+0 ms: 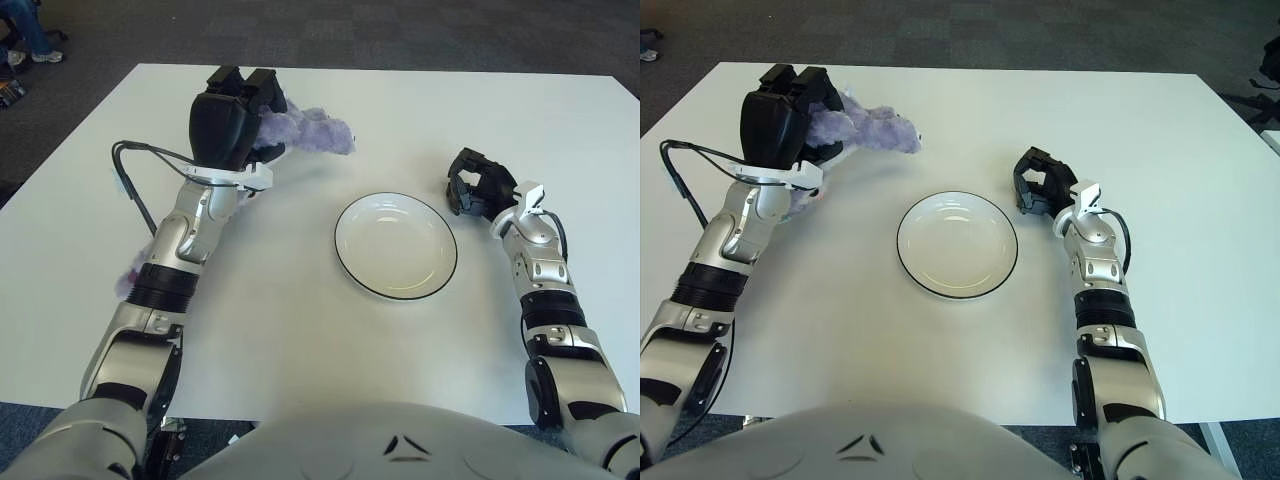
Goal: Put the doll into the plate.
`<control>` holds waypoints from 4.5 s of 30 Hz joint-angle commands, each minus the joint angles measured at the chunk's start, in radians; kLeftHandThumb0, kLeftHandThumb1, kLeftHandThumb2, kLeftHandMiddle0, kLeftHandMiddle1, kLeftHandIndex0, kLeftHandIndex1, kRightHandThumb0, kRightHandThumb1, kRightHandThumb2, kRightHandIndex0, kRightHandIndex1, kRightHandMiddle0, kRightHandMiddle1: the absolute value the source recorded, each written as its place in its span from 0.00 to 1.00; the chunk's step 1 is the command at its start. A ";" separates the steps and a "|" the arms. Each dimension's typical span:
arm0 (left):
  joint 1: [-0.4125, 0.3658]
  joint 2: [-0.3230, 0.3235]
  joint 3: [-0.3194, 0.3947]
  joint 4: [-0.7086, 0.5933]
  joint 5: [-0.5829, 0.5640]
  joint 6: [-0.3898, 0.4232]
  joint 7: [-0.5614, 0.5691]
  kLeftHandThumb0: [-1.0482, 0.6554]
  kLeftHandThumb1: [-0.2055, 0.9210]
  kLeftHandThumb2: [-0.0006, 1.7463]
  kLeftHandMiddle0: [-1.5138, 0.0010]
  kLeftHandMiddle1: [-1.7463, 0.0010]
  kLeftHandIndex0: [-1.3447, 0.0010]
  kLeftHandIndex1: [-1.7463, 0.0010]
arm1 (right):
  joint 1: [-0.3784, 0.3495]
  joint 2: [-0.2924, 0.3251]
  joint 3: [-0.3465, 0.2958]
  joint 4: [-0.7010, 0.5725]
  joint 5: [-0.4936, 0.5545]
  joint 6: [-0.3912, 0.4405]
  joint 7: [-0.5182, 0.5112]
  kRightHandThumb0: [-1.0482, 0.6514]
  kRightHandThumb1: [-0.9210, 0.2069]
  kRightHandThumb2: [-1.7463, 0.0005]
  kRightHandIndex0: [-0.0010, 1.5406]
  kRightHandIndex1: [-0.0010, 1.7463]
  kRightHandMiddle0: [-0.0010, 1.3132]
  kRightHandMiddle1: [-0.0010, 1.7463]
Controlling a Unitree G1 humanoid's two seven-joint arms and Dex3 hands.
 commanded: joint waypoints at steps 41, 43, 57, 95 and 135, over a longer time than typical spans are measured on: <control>-0.005 -0.104 -0.098 -0.184 -0.022 -0.121 -0.053 0.61 0.13 1.00 0.40 0.00 0.51 0.01 | 0.044 -0.003 0.018 -0.035 -0.013 0.066 0.001 0.37 0.34 0.41 0.74 1.00 0.33 1.00; 0.004 -0.102 -0.100 -0.197 -0.025 -0.133 -0.069 0.61 0.13 1.00 0.40 0.00 0.50 0.01 | 0.044 -0.003 0.018 -0.034 -0.013 0.064 0.003 0.37 0.34 0.41 0.74 1.00 0.34 1.00; 0.062 -0.066 -0.121 -0.260 -0.200 -0.303 -0.254 0.61 0.16 0.98 0.42 0.00 0.53 0.00 | 0.040 -0.005 0.026 -0.028 -0.043 0.060 -0.029 0.37 0.36 0.39 0.77 1.00 0.35 1.00; 0.198 -0.151 -0.186 -0.374 -0.307 -0.336 -0.541 0.61 0.49 0.74 0.68 0.00 0.65 0.00 | 0.022 0.029 0.037 0.008 -0.063 0.028 -0.108 0.34 0.50 0.27 0.77 1.00 0.45 1.00; -0.051 -0.271 -0.234 0.000 -0.061 -0.506 -0.319 0.38 0.73 0.54 0.24 0.00 0.71 0.00 | 0.057 0.041 0.028 -0.135 -0.004 0.169 -0.065 0.34 0.52 0.26 0.79 1.00 0.46 1.00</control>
